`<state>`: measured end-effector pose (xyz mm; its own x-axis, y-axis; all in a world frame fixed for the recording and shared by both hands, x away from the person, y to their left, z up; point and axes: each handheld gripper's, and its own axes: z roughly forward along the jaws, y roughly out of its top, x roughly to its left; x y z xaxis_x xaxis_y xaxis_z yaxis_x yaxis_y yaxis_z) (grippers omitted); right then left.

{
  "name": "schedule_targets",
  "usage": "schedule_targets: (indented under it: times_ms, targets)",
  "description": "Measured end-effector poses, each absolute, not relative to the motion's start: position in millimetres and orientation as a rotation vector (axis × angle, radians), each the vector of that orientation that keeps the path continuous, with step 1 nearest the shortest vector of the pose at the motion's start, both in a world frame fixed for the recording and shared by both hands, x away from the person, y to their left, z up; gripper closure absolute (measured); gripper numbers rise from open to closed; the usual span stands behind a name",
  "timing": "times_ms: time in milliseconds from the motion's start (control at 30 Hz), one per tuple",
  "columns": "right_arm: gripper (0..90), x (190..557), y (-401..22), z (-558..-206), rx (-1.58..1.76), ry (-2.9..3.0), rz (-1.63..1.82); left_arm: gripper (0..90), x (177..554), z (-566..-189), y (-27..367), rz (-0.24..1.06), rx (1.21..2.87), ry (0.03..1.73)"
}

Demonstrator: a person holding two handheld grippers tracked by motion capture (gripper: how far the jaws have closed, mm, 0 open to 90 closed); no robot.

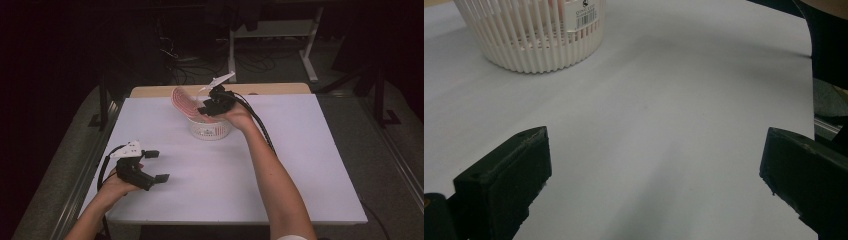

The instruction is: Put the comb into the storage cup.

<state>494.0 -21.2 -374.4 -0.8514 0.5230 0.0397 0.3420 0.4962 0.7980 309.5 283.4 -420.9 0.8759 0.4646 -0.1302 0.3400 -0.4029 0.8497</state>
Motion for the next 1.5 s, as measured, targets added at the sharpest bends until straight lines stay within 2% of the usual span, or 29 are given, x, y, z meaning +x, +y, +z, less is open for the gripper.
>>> schedule_targets:
  times_ms: [733,1133,1500]
  targets:
    - [32.4,479,-54,-348,0.799,2.548,1.331,0.1,312,-421,284,0.162,2.027,0.601]
    - [27.0,467,-81,-353,0.845,2.489,1.355,0.0,311,-422,284,0.160,2.030,0.606]
    - [17.7,447,-106,-357,0.894,2.472,1.319,0.0,312,-422,286,0.167,2.032,0.606]
